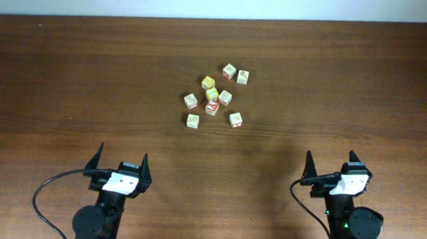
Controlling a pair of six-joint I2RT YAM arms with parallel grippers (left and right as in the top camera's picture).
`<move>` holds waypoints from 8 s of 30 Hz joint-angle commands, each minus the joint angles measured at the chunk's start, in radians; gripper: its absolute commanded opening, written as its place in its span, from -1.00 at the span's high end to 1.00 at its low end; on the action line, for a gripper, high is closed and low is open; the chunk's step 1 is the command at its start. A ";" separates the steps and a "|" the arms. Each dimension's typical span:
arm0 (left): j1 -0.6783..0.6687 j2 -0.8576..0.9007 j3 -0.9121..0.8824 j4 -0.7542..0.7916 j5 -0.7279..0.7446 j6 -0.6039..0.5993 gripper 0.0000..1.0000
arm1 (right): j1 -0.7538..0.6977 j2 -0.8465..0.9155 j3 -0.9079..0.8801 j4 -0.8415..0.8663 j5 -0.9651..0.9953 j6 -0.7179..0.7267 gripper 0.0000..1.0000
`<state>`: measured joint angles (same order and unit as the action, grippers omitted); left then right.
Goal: Rotate 3 blocks
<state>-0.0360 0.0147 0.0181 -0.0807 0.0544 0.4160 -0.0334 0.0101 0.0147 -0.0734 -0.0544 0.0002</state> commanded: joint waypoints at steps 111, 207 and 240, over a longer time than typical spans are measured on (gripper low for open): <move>0.006 1.506 1.230 -0.586 -0.156 -0.628 -0.98 | 0.531 2.070 1.484 -0.990 -0.006 0.541 0.52; 0.006 1.506 1.230 -0.587 -0.156 -0.628 -0.98 | 0.663 2.366 1.909 -1.238 -0.155 0.636 0.39; 0.006 1.506 1.230 -0.587 -0.156 -0.628 -0.98 | 0.464 1.954 1.609 -1.348 0.065 0.580 0.11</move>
<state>-0.0330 1.5169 1.2381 -0.6689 -0.0875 -0.2031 0.4278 1.9629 1.6985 -1.4452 0.0292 0.5762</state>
